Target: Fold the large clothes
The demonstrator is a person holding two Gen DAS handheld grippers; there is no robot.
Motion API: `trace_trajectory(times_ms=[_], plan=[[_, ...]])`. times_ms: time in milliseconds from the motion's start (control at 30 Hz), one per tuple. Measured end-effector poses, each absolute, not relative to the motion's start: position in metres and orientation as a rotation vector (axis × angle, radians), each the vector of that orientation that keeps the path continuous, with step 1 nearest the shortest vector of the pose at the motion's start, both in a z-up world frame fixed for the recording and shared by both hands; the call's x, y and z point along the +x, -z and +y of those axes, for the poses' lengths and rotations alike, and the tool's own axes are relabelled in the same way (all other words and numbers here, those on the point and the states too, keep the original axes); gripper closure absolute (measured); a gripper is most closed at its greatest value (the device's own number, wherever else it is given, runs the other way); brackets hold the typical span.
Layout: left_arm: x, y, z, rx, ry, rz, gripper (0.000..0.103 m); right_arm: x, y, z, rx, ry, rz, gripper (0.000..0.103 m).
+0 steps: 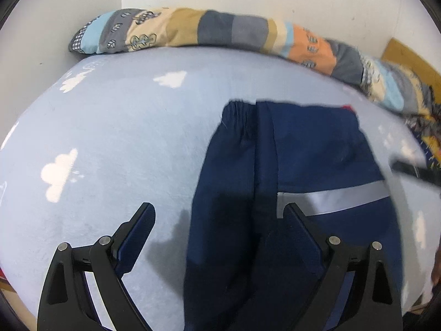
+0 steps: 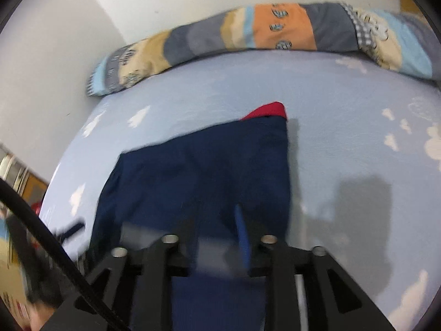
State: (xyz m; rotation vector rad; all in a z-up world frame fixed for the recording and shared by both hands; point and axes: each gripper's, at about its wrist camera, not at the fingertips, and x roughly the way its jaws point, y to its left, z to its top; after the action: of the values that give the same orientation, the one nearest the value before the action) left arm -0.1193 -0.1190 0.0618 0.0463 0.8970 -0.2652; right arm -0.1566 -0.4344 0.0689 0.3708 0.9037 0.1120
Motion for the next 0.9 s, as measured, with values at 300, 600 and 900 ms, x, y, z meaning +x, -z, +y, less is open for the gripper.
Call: trace_trajectory(times_ms=[300,600,900], plan=[[-0.145,-0.071,-0.082,-0.028,0.345,0.974,0.009,-0.282,-0.037,-0.469,0.575,-0.209,0.914,0.044],[-0.124,-0.019,-0.058,-0.251,0.440,1.201,0.009,-0.261,-0.017,-0.465,0.725,-0.302,0.912,0.034],[-0.113,-0.008,-0.088,-0.221,0.522,1.196,0.009,-0.223,0.010,-0.462,0.750,-0.303,0.935,0.024]])
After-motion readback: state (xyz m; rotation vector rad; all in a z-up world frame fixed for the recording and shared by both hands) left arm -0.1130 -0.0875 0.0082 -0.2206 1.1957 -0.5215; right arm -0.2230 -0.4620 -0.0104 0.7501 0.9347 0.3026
